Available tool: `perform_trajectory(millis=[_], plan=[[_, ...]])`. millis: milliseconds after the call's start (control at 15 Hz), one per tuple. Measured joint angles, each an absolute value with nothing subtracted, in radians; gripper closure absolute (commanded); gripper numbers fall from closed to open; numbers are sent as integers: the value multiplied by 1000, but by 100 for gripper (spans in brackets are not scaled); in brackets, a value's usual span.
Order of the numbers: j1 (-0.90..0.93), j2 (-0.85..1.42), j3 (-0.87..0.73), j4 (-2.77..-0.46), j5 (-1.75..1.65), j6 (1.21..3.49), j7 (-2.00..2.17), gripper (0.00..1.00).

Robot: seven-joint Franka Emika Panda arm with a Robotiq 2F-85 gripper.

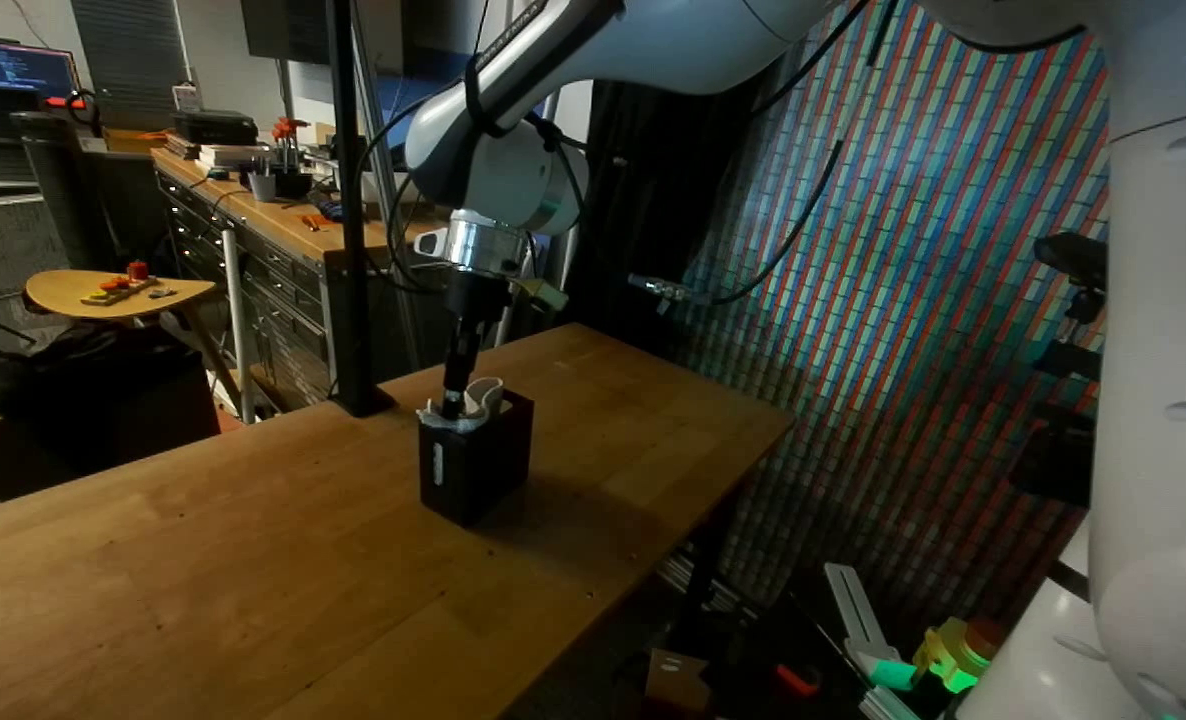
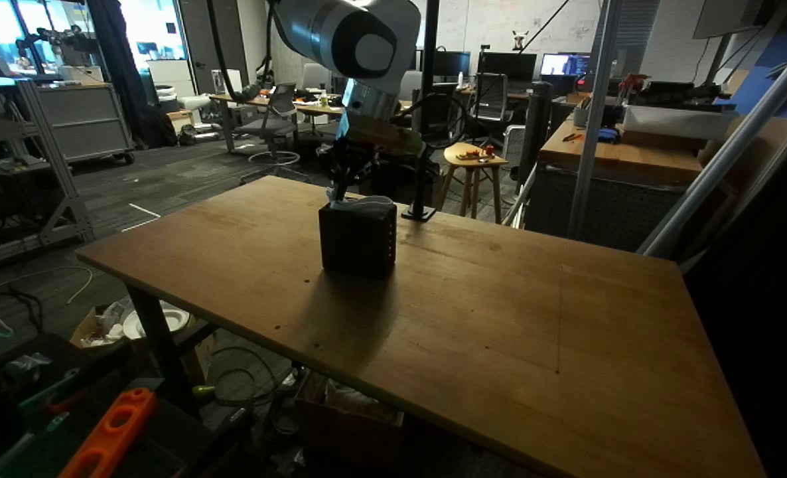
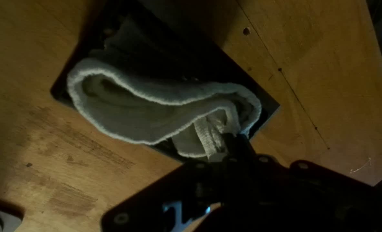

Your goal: Put the white towel in the black box

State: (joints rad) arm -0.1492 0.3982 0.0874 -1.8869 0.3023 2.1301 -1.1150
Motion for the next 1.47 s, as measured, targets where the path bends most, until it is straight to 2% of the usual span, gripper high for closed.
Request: perform_trajectory(millis=[1467], plan=[[-133, 475, 104, -1872, 302, 2127, -1060, 98]])
